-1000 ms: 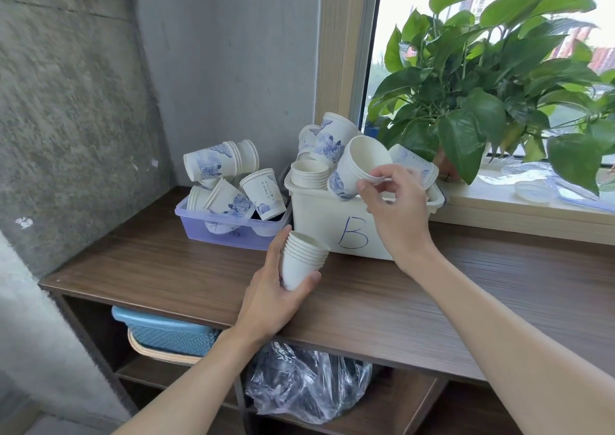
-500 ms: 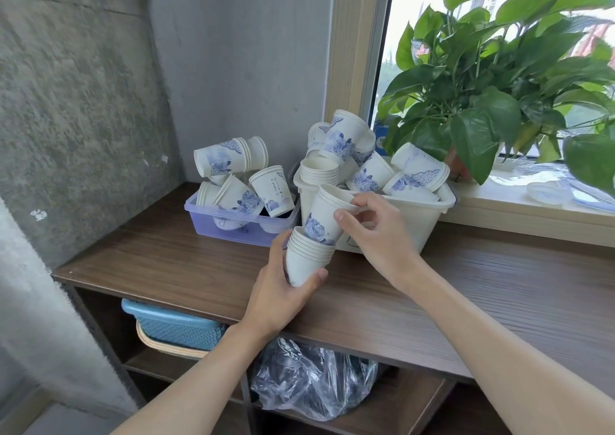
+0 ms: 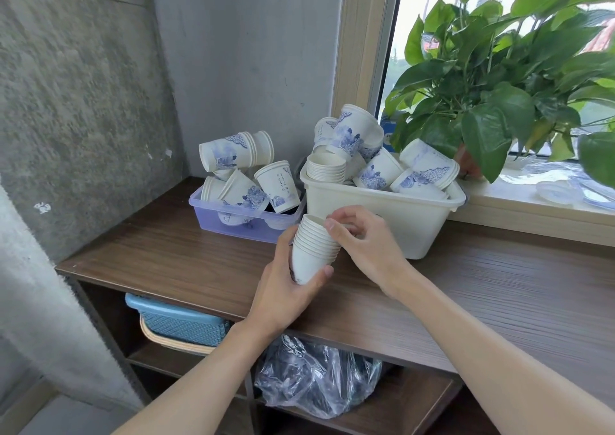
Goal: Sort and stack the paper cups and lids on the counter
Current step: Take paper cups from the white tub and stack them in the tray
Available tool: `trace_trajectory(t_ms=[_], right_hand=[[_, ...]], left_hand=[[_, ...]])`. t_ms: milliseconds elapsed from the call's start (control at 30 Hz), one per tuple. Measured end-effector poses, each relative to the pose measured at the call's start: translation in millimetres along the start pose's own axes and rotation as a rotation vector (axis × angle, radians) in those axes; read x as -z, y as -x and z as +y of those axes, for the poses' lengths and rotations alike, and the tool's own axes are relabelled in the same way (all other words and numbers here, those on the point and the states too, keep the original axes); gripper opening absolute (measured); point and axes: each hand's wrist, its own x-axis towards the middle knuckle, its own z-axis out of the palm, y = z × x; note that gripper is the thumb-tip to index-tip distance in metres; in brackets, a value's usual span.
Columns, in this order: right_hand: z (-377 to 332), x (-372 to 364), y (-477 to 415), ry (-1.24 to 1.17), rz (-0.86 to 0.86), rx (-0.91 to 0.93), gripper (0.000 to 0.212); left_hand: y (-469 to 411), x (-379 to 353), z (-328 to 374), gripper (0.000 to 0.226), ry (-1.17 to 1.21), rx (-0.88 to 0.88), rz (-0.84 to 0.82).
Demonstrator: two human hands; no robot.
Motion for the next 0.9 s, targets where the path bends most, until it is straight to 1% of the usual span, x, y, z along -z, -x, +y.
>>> trace_trajectory(t_ms=[133, 233, 367, 433, 667, 733, 800, 900], right_hand=[[1, -2, -2, -0.049, -0.014, -0.029, 0.015], [-1, -3, -3, -0.028, -0.037, -0.023, 0.017], [-9, -4, -3, 0.001, -0.051, -0.028, 0.026], [-17, -2, -5, 0.007, -0.044, 0.002, 0.026], [-59, 25, -49, -0.039, 0.019, 0.194, 0.025], [-62, 35, -71, -0.025, 0.104, 0.214, 0.03], [-58, 46, -95, -0.001, 0.189, 0.18, 0.041], [-48, 56, -127, 0.104, 0.187, 0.092, 0.059]], left_hand=[[0, 0, 0, 0.083, -0.018, -0.014, 0.006], [0, 0, 1, 0.086, -0.031, -0.024, 0.017], [-2, 4, 8, 0.084, 0.0, -0.009, 0.004], [-11, 8, 14, 0.082, 0.003, -0.013, -0.009], [-73, 17, 55, 0.06, 0.037, -0.099, 0.043], [-90, 17, 63, 0.056, 0.044, -0.123, 0.075], [-103, 16, 66, 0.055, 0.015, -0.123, 0.09], [-116, 12, 67, 0.058, -0.02, -0.106, 0.094]])
